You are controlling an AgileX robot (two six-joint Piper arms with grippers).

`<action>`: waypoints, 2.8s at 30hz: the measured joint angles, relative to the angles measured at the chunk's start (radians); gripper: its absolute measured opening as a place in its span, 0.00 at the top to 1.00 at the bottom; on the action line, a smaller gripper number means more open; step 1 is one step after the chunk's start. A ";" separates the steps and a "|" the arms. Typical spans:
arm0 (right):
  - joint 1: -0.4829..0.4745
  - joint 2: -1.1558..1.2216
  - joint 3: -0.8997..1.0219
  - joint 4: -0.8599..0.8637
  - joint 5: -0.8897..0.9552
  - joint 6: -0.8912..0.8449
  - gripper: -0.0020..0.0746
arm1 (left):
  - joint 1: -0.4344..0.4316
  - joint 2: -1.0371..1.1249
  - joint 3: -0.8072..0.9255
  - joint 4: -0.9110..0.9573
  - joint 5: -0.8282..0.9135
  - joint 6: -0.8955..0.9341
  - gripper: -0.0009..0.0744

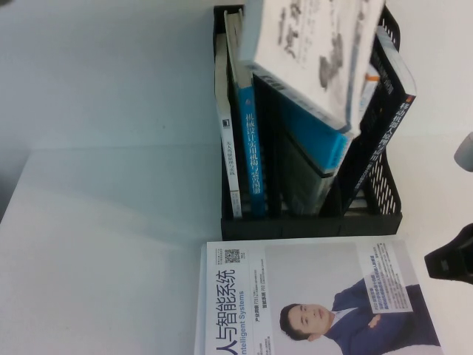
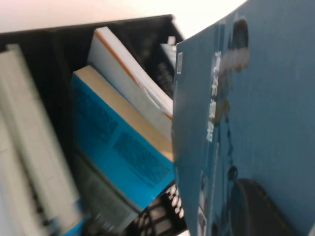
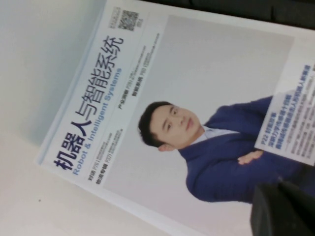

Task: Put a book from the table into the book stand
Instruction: Place the book on the book shelf

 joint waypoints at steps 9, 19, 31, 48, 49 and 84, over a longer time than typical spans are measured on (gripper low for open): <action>0.000 0.000 0.000 -0.125 0.036 0.065 0.98 | -0.039 0.131 -0.147 0.019 -0.044 -0.042 0.84; 0.000 0.032 0.000 -0.176 -0.064 0.146 0.98 | -0.146 0.123 -0.174 0.131 -0.143 -0.023 0.84; 0.000 0.046 0.000 -0.176 -0.058 0.148 0.98 | -0.182 0.115 -0.187 0.291 -0.186 -0.029 0.84; 0.000 0.046 0.000 -0.180 -0.037 0.148 0.98 | -0.176 0.173 -0.173 0.372 -0.189 -0.115 0.84; 0.000 0.046 0.000 -0.180 -0.037 0.148 0.98 | -0.176 0.183 -0.173 0.378 -0.187 -0.132 0.84; 0.000 0.046 0.000 -0.204 -0.033 0.148 0.98 | -0.128 0.439 -0.163 0.247 -0.218 -0.187 0.84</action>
